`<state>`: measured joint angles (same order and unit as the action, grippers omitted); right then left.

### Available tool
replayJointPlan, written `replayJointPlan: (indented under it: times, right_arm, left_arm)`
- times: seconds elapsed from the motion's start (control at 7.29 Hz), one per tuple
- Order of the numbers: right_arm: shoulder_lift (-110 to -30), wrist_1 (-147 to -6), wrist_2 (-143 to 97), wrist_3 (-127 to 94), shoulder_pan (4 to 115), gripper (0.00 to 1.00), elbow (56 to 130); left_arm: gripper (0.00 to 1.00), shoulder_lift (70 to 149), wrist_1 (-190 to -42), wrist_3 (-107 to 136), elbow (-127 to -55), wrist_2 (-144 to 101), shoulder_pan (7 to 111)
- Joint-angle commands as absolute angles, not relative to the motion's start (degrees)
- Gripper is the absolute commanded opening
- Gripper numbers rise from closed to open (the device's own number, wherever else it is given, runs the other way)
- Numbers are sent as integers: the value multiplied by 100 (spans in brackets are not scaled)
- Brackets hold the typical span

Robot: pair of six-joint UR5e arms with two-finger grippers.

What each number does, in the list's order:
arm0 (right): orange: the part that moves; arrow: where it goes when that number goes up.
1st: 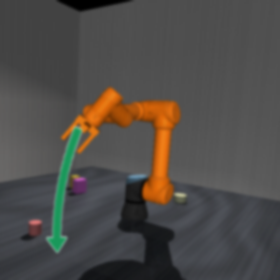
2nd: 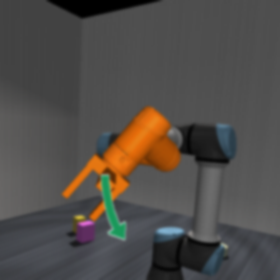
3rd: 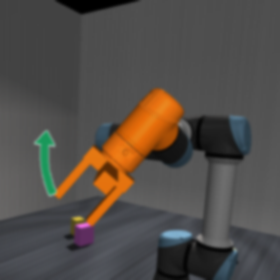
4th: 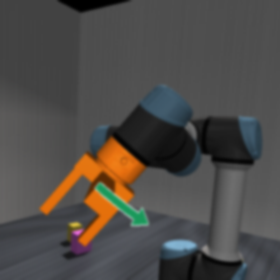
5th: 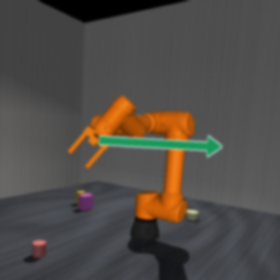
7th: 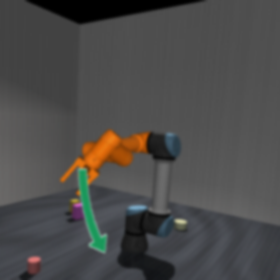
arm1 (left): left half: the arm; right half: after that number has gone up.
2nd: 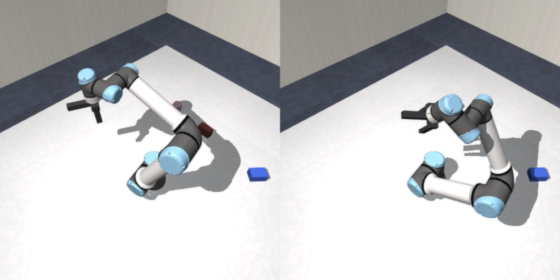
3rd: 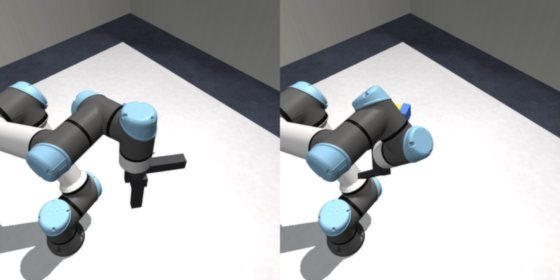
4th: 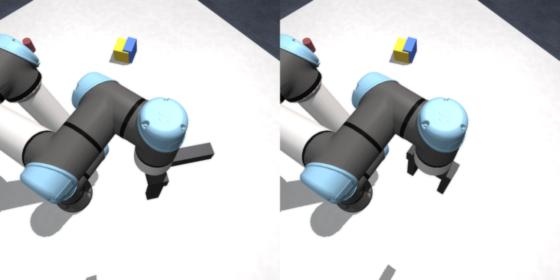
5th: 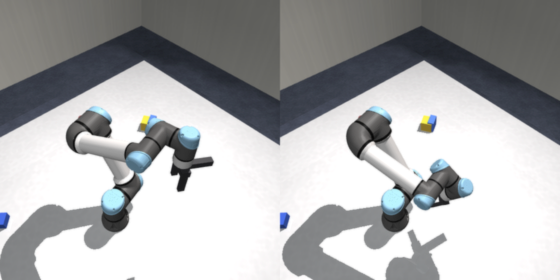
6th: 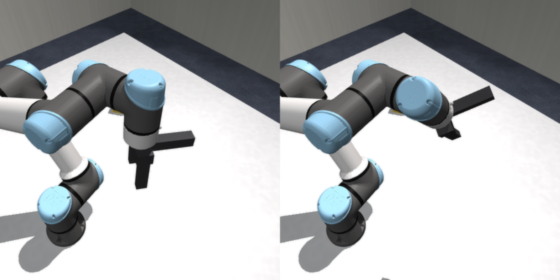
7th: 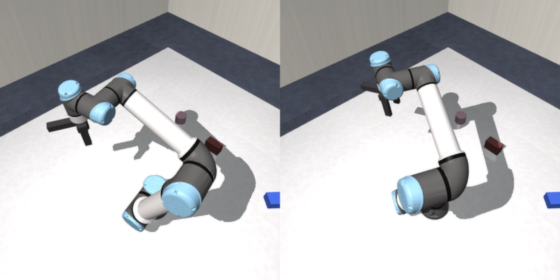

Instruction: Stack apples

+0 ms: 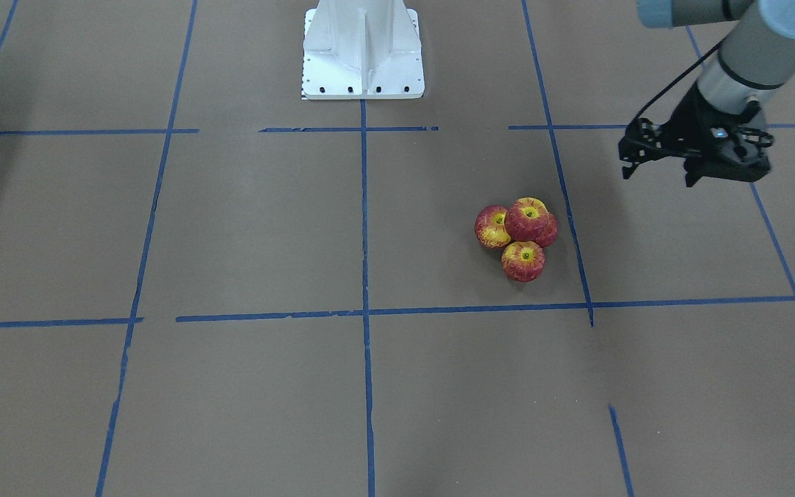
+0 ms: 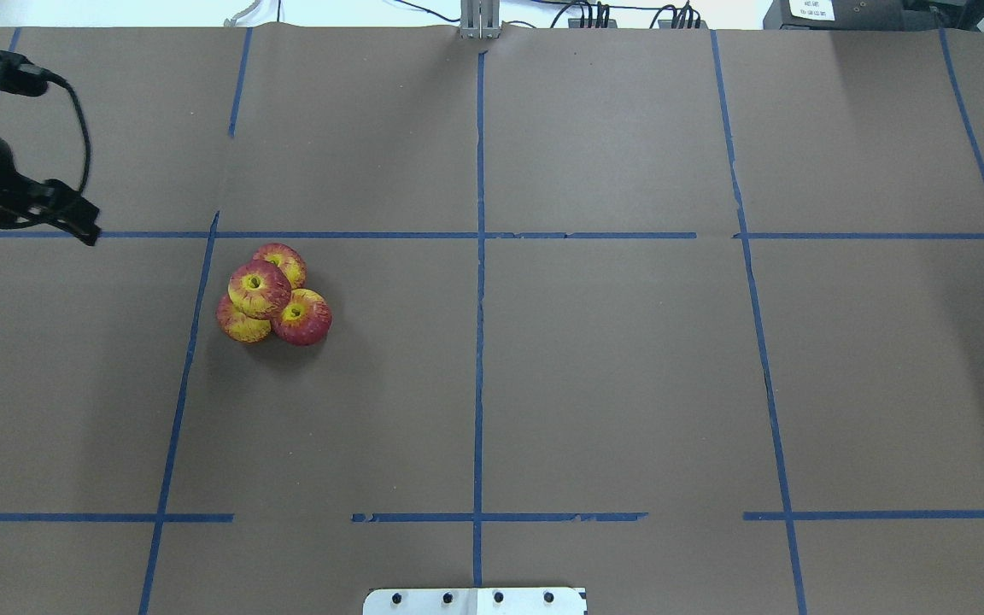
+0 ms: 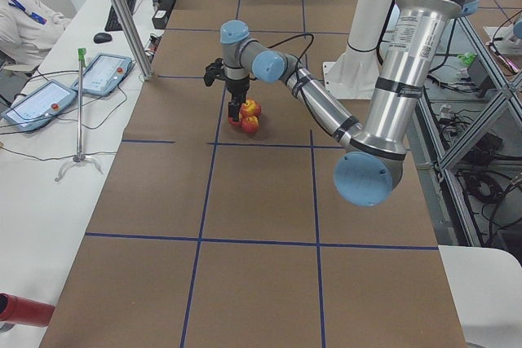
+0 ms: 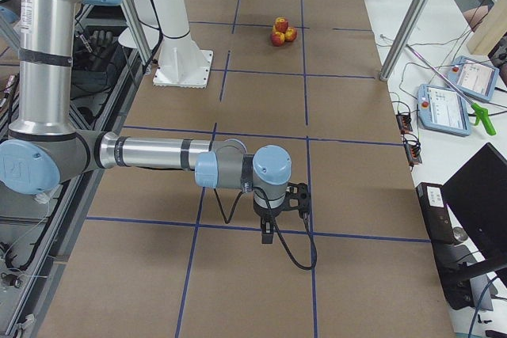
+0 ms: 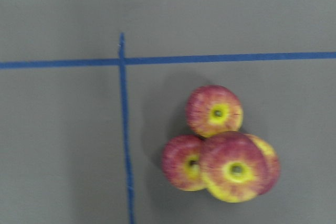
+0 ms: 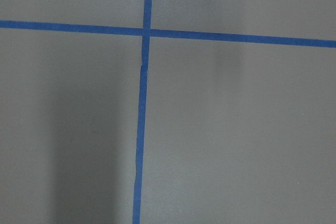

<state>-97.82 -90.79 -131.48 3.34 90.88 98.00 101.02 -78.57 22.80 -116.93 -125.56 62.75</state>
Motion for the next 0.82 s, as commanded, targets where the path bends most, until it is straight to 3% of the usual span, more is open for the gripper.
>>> replayJointPlan:
  times: [0.0, 0.27, 0.69]
  right_arm:
    - [-9782, -9079, -13148, 334, 9088, 100, 9800]
    - [-9782, -9079, -13148, 334, 9088, 100, 9800]
    - [-9782, -9079, -13148, 334, 9088, 100, 9800]
  left_arm:
    - [100, 9346, -7866, -94, -11141, -12768, 7735]
    - [100, 9160, -7849, -1849, -10242, -12858, 8811]
    - [100, 8520, -7892, -1810, -10291, -12981, 8851]
